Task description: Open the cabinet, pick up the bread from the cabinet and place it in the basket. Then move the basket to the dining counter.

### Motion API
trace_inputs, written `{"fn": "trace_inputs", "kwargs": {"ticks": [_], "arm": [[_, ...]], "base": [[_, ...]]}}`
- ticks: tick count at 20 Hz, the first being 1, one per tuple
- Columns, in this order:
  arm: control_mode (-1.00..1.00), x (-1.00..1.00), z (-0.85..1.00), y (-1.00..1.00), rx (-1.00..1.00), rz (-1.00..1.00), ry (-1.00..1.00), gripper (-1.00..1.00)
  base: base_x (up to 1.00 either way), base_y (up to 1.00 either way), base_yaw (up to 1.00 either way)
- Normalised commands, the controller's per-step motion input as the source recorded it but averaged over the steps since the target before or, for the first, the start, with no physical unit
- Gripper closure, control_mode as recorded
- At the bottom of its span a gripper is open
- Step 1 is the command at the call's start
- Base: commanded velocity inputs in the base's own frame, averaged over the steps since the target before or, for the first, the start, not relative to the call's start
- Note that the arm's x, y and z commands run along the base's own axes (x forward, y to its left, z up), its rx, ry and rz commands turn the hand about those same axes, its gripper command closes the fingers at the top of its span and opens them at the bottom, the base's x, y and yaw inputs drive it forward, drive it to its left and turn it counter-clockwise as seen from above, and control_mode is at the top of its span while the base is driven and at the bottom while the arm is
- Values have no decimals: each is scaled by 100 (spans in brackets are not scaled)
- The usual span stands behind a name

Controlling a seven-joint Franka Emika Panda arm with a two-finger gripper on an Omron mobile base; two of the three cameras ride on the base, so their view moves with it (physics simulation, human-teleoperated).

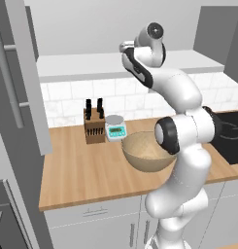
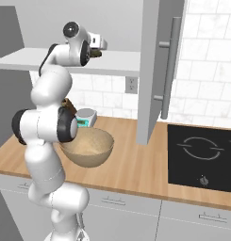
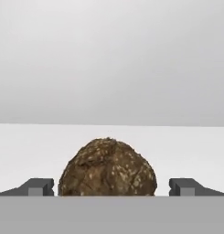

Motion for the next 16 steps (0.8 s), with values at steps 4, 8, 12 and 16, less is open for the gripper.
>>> {"fn": "trace_inputs", "kwargs": {"ticks": [4, 8, 12, 16], "arm": [[-100, 33, 0, 0, 0, 0, 0, -100], [-100, 29, 0, 3, 0, 0, 2, -100], [-100, 10, 0, 20, 0, 0, 2, -100], [-100, 7, -3, 19, 0, 0, 1, -100]], "base": [[0, 0, 0], [0, 0, 0], [0, 0, 0], [0, 0, 0]]}}
